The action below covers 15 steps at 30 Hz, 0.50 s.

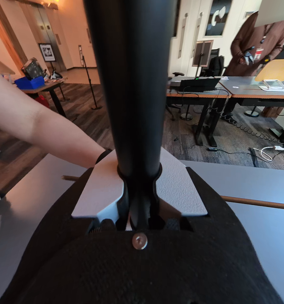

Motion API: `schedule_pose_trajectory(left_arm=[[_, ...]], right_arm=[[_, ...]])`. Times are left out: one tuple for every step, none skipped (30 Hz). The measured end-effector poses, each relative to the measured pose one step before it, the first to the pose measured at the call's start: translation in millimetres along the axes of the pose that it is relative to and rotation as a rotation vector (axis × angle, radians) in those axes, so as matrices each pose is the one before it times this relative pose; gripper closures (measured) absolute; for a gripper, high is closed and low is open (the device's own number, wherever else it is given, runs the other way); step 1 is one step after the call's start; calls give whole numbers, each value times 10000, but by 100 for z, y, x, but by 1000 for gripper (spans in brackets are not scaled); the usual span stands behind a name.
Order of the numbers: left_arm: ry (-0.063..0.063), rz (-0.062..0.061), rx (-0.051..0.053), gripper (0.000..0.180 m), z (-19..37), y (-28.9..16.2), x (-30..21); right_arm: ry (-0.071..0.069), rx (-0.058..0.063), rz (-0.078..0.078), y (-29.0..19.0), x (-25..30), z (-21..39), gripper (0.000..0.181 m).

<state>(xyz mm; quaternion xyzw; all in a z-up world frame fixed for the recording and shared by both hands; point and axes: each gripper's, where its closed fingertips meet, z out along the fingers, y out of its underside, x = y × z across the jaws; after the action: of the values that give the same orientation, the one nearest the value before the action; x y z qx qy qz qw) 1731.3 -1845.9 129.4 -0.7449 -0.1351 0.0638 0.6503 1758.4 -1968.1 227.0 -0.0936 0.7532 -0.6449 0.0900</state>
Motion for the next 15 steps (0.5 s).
schedule_pose_trajectory(left_arm=[[-112,-126,-5,154,-134,-30,-141],[-303,23,93,152,-76,-229,-183],[-469,222,276,148,-279,-410,-289],[-547,185,388,144,-545,-379,-322],[-544,-21,424,138,-729,-343,-352],[-424,-192,350,136,-914,-223,-197],[-333,-286,214,135,-1022,-40,-105],[-290,-280,78,133,-1197,151,63],[-314,-211,34,129,-1349,198,217],[-354,-127,111,128,-1512,62,370],[-410,-104,194,125,-1695,-24,381],[-454,-193,251,120,-1886,-163,393],[-289,-265,333,120,-2086,-344,719],[-186,-288,393,121,-2263,-496,918],[-297,-239,390,121,-2396,-483,805]], right_arm=[[59,131,144,-147,213,-174,157],[273,214,354,72,496,170,142],[265,325,399,-197,469,-190,126],[208,396,339,-236,180,-304,116],[307,339,244,-47,313,-330,111],[380,171,96,257,294,-422,110],[500,11,-34,565,248,-613,107],[610,2,-95,610,364,-707,104],[575,56,-117,541,241,-841,100],[506,89,-39,548,96,-1063,97],[513,109,80,500,40,-1200,96],[587,188,137,427,109,-1413,96],[592,195,129,388,-44,-1734,97],[602,228,68,328,-100,-1798,97],[471,264,-41,139,-480,-1863,98]])
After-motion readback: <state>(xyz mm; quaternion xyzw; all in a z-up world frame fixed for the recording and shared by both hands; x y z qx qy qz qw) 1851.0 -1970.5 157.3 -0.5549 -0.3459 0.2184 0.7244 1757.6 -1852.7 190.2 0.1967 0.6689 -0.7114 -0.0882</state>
